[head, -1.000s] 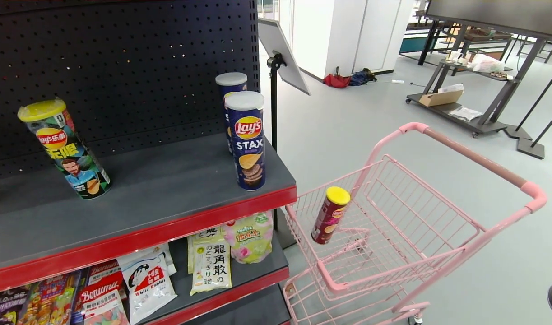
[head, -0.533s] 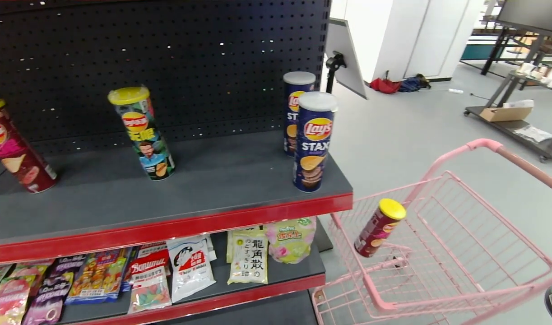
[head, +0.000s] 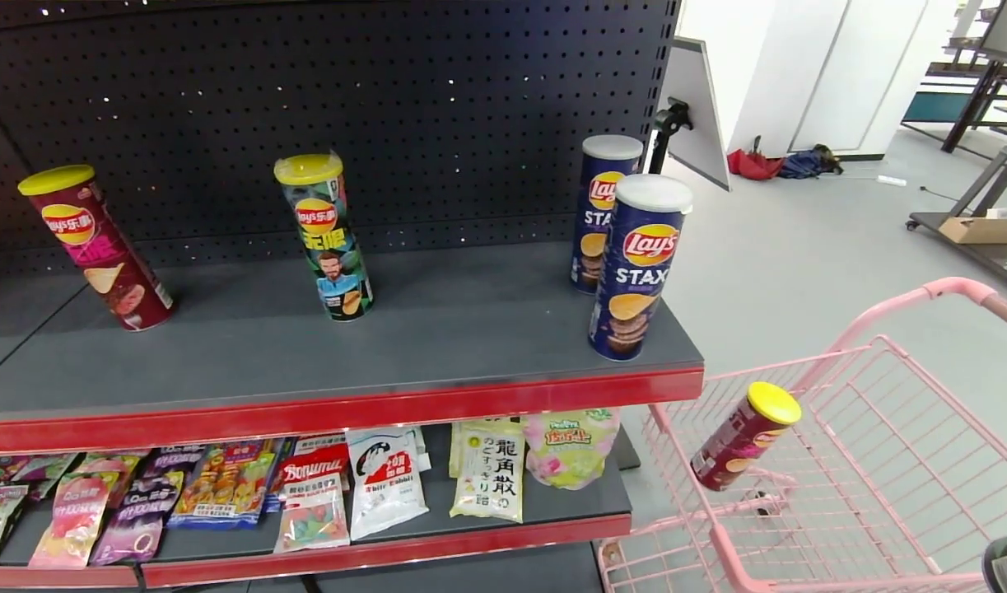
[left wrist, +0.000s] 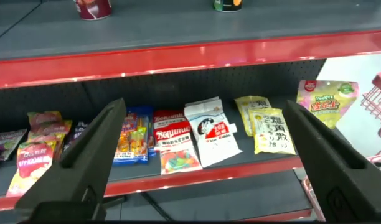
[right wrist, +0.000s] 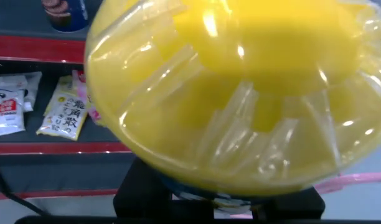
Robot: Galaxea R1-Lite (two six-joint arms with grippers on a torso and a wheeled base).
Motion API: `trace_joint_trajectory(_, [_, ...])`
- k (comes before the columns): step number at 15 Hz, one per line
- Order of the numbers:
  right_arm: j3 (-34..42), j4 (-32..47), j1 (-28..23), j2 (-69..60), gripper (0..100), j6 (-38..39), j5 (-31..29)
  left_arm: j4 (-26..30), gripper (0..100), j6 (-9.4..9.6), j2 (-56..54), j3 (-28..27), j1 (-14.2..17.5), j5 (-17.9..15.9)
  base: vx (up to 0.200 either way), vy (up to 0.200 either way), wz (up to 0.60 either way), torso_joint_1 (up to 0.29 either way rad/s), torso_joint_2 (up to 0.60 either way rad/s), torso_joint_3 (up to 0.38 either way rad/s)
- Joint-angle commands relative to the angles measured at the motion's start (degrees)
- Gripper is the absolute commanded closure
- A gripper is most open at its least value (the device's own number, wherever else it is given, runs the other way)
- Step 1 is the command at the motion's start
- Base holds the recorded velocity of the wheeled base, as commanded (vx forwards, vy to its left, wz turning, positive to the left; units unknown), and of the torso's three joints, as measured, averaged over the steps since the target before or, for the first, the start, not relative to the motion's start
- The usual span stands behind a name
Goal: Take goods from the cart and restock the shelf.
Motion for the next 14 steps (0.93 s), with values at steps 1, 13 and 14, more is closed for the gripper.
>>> trace_joint_trajectory(1, [0.62, 0.08, 0.14, -2.5, 100, 0.01, 0.45, 0.0, 0, 0.02, 0.05, 0.0, -0.01, 0.03, 0.0, 0.2, 0.0, 0.002, 0.0, 0.002])
trace_joint_trajectory(13, [1.85, 0.43, 1.02, -4.17, 100, 0.01, 5.72, 0.0, 0, 0.02, 0.05, -0.09, -0.01, 0.03, 0.0, 0.2, 0.0, 0.002, 0.0, 0.002])
trace_joint_trajectory(14, [1.85, 0.43, 1.02, -4.26, 100, 0.01, 6.6, 0.0, 0, 0.02, 0.05, 0.0, -0.01, 0.03, 0.0, 0.2, 0.0, 0.002, 0.0, -0.002])
